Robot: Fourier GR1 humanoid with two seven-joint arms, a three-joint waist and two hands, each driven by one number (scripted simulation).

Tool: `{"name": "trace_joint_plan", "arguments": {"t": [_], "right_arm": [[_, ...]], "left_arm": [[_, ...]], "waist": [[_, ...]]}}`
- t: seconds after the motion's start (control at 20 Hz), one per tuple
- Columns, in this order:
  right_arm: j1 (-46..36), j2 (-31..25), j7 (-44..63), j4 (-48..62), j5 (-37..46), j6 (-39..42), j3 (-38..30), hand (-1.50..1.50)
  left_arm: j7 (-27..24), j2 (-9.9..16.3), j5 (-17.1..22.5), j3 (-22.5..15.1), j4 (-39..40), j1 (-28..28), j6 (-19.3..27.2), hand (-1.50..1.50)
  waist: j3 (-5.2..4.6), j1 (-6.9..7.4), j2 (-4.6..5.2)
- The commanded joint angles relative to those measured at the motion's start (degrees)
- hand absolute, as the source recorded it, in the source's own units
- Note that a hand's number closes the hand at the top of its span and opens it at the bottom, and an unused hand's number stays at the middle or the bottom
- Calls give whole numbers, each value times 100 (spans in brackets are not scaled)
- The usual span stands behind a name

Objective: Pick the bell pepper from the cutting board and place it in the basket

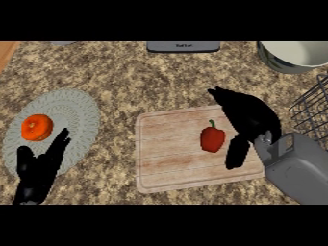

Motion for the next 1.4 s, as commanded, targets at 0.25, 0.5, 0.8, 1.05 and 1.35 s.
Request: {"name": "trace_joint_plan", "arguments": {"t": [0.25,0.5,0.8,1.05,1.35], "right_arm": [[192,627,-150,404,783,-321,185,-150],[161,582,-474,850,855,-53,-35,-150],[330,876,-401,1296,1092,134,116,-150],[322,1142,-511,1536,1313,66,34,-150],[325,1155,-959,1868,1610,-50,-155,-150]], "left_arm": [[283,-191,-138,-125,228,372,58,0],[228,-395,-344,-207,280,325,201,0],[508,-139,-94,54,3,361,-115,0],[411,-172,-127,207,445,-87,-233,0],[213,-146,-235,272,295,249,-276,0]], "waist": [[-86,41,54],[-87,33,60],[-86,44,55],[-88,12,66],[-87,47,63]]}}
